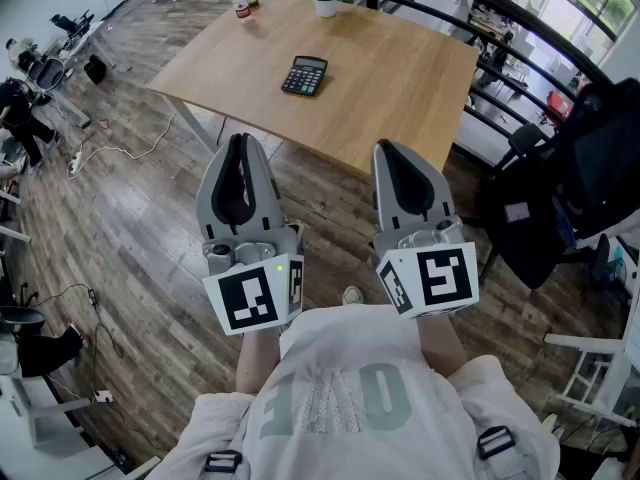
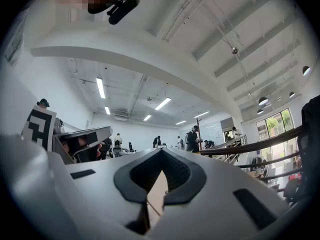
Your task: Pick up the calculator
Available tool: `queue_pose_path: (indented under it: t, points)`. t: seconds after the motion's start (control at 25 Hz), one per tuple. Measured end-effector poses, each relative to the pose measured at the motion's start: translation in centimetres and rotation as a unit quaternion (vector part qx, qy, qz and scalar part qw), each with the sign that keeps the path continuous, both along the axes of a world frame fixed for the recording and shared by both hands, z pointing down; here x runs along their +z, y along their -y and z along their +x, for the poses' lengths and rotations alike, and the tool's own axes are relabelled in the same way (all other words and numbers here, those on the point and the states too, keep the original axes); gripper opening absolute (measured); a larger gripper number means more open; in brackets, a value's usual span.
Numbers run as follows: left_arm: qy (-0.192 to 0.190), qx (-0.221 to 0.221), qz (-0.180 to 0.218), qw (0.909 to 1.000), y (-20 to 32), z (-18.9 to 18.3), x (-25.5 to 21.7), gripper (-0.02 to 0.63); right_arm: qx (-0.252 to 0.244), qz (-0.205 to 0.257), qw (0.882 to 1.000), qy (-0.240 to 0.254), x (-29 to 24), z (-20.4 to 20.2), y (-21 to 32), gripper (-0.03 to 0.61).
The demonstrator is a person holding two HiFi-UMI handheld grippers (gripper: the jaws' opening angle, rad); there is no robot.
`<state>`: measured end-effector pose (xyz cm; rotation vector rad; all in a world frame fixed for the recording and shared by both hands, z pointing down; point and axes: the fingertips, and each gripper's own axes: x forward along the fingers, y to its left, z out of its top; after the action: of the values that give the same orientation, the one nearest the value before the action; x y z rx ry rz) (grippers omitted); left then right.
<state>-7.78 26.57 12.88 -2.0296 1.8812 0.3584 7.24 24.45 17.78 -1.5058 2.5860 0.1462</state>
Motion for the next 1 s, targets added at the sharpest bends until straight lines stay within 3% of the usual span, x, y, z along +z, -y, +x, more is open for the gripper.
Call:
queue_pose_path:
  t: [0.6,0.8,1.0]
  points:
    - [0.001,-0.020,0.000,0.9998,1.3,-0.9,0.0,0.032,0.003,0.012,1.000,-0.012,0.4,1.2,1.6,0.018]
    - [0.001,-0.022,-0.003,0.9998,2.2,-1.0,0.4,0.032,-0.046,0.003,0.996,0.080,0.2,2.0,1.7,0.020]
    - [0.009,-0.020,-0.016,0.9996,2.9,0.1,1.1,0.032,-0.053,-0.019,0.995,0.082,0.9,2.8,3.2,0.020]
